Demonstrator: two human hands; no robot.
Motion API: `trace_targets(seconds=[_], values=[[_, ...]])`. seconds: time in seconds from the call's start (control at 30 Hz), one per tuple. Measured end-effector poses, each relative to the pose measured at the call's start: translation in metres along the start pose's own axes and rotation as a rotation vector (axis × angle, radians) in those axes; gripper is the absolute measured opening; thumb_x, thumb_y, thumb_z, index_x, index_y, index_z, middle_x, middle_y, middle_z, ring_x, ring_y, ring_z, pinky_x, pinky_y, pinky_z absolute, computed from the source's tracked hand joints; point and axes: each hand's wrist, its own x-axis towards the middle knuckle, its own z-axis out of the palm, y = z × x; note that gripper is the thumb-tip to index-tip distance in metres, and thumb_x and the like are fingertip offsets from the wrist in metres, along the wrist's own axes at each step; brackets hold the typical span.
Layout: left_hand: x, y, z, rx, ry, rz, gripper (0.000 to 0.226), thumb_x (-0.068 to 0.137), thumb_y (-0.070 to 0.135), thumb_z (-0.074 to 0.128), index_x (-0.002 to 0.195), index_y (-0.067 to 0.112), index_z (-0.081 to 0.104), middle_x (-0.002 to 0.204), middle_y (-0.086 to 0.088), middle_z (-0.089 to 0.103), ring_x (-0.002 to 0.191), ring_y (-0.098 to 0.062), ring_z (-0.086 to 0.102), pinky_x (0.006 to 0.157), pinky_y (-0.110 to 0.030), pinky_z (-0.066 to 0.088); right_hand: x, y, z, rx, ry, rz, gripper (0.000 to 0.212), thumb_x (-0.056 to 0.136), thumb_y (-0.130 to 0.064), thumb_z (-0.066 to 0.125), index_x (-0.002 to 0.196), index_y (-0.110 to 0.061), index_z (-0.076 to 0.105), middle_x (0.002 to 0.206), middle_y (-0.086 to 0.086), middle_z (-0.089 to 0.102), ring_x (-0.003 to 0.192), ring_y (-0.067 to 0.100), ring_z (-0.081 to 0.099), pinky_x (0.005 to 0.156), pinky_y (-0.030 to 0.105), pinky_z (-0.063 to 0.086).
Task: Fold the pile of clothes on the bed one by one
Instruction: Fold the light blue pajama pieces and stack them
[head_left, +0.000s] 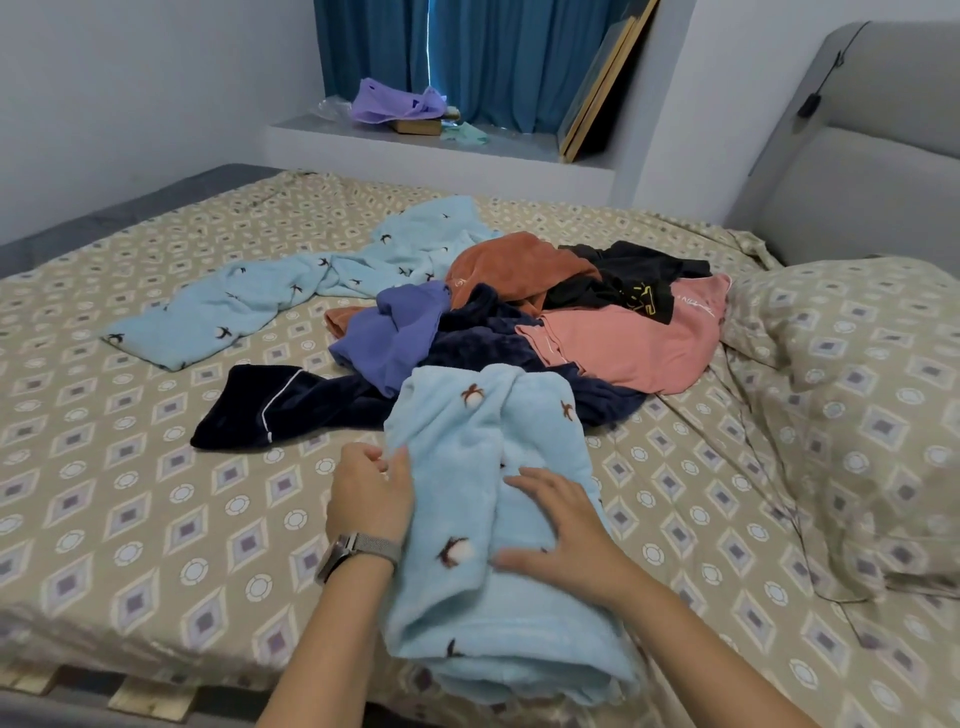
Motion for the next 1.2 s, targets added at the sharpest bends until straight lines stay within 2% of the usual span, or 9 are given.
trace_targets(seconds=[0.1,0.23,0.43,0.6,0.7,0.8,0.9,1.03,1.2], values=[[-0.031,0.016,-0.016,-0.085,-0.323,0.080,0.071,0.067,0.060,0.076,0.115,0.027,0.034,0.123,0.000,0.035,0.109,-0.019,0.043,0.094,-0.031,0.039,-0.021,0.009,-0.010,-0.036,0.017,-0.015,0.066,0.081,-0.049,0.072,0.137,-0.047,0.037,0.142,-0.033,0.028,0.133,-0.013,0.021,0.106,0.003,0.015],[-0.056,0.007,-0.026,0.484,-0.896,0.215,0.134,0.041,0.067,0.082,0.145,0.041,0.000,0.151,-0.003,-0.011,0.141,-0.033,0.018,0.115,-0.041,0.026,-0.041,0.017,-0.010,-0.210,0.393,-0.006,0.042,0.083,-0.015,0.049,0.122,-0.023,0.064,0.113,-0.007,0.067,0.103,0.014,0.062,0.084,0.023,0.047],[-0.071,-0.046,-0.012,0.258,-0.770,0.182,0.106,0.084,0.041,0.069,0.148,0.036,-0.015,0.158,-0.012,-0.012,0.148,-0.030,0.009,0.118,-0.037,0.020,-0.084,0.015,-0.041,0.254,0.696,0.148,0.030,0.080,-0.007,0.039,0.087,-0.029,0.058,0.082,-0.018,0.064,0.080,-0.001,0.057,0.062,0.012,0.039],[-0.076,-0.067,-0.010,0.190,-0.736,0.310,0.084,0.096,0.026,0.055,0.139,0.049,-0.013,0.159,-0.003,-0.013,0.149,-0.023,0.005,0.116,-0.028,0.017,-0.125,0.060,-0.014,0.019,0.334,0.263,0.045,0.082,0.002,0.051,0.083,-0.043,0.054,0.085,-0.011,0.060,0.081,0.003,0.055,0.067,0.011,0.037],[-0.076,-0.066,-0.016,-0.064,-0.765,0.297,0.070,0.093,0.038,0.055,0.144,0.047,0.007,0.160,0.007,0.007,0.147,-0.009,0.011,0.117,-0.021,0.014,-0.133,0.058,0.000,-0.064,0.223,0.219,0.037,0.076,-0.038,0.053,0.097,-0.066,0.041,0.092,-0.017,0.055,0.091,-0.006,0.051,0.078,0.011,0.035],[-0.085,-0.052,-0.023,-0.357,-0.686,0.248,0.066,0.083,0.062,0.056,0.142,0.042,0.036,0.148,0.024,0.038,0.136,0.008,0.032,0.113,-0.017,0.028,-0.128,0.035,0.002,0.006,0.397,0.066,0.051,0.067,-0.056,0.063,0.114,-0.060,0.043,0.115,-0.017,0.050,0.115,-0.003,0.040,0.094,0.019,0.034],[-0.095,-0.051,-0.026,-0.384,-0.608,0.252,0.056,0.076,0.061,0.064,0.130,0.048,0.054,0.137,0.023,0.051,0.132,-0.001,0.042,0.111,-0.030,0.033,-0.114,0.013,0.006,-0.038,0.470,-0.112,0.069,0.065,-0.061,0.070,0.128,-0.052,0.045,0.140,-0.016,0.039,0.138,0.006,0.027,0.105,0.028,0.027],[-0.102,-0.057,-0.033,-0.611,-0.379,-0.014,0.027,0.089,0.001,0.049,0.081,0.020,0.067,0.104,-0.006,0.071,0.104,-0.029,0.064,0.083,-0.040,0.056,-0.098,0.026,0.012,-0.312,0.379,-0.234,0.052,0.066,-0.034,0.059,0.115,-0.043,0.044,0.136,-0.015,0.044,0.134,0.018,0.036,0.096,0.050,0.040],[-0.107,-0.062,-0.041,-1.107,-0.328,-0.446,0.036,0.092,-0.011,0.037,0.064,0.013,0.039,0.098,-0.018,0.072,0.093,-0.036,0.065,0.071,-0.048,0.057,-0.095,0.041,0.001,-0.190,0.457,-0.024,0.057,0.055,0.005,0.058,0.086,-0.038,0.038,0.094,-0.024,0.045,0.085,0.006,0.046,0.064,0.026,0.042]])
